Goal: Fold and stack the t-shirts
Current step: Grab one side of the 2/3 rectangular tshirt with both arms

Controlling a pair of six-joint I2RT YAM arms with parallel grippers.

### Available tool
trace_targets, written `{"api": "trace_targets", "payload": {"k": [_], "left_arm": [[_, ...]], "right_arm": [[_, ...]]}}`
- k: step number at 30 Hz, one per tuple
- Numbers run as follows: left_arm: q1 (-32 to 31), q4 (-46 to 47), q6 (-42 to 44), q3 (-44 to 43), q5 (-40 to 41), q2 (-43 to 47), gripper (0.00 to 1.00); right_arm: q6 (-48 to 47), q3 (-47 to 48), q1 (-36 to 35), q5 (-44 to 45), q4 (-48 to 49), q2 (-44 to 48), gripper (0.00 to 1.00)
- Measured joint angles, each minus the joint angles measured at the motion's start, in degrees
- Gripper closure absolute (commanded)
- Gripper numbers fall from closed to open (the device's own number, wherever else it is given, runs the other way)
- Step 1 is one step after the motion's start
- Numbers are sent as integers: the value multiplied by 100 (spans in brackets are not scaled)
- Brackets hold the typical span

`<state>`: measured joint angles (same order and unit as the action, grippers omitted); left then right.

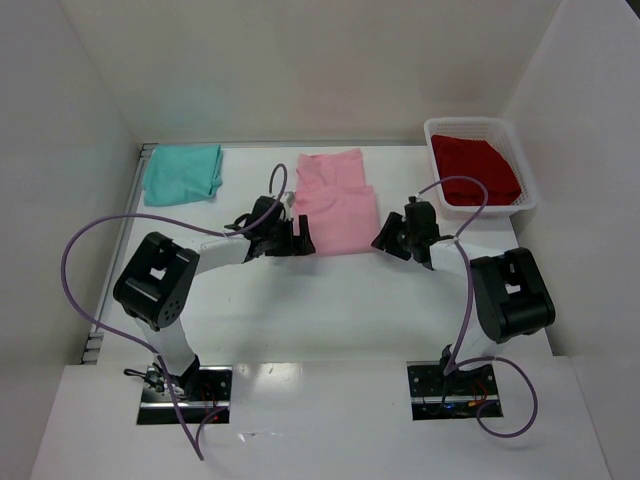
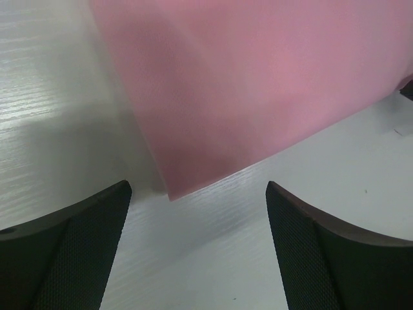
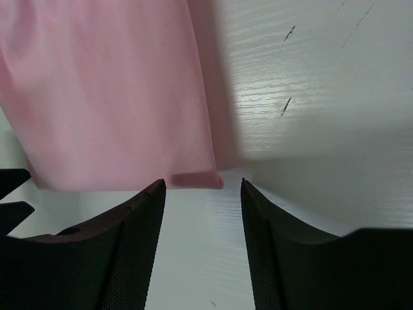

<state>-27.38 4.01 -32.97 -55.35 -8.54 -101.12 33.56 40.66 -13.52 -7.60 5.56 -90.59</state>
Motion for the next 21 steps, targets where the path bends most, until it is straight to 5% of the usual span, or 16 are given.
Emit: {"api": "trace_targets", "payload": {"k": [11, 21], "left_arm": [[-31, 173, -173, -4, 46, -114, 17], [-31, 302, -205, -50, 11, -289, 52]], "right_arm": [[4, 9, -11, -85, 39, -72, 60], [39, 114, -50, -149, 116, -407, 82]]}}
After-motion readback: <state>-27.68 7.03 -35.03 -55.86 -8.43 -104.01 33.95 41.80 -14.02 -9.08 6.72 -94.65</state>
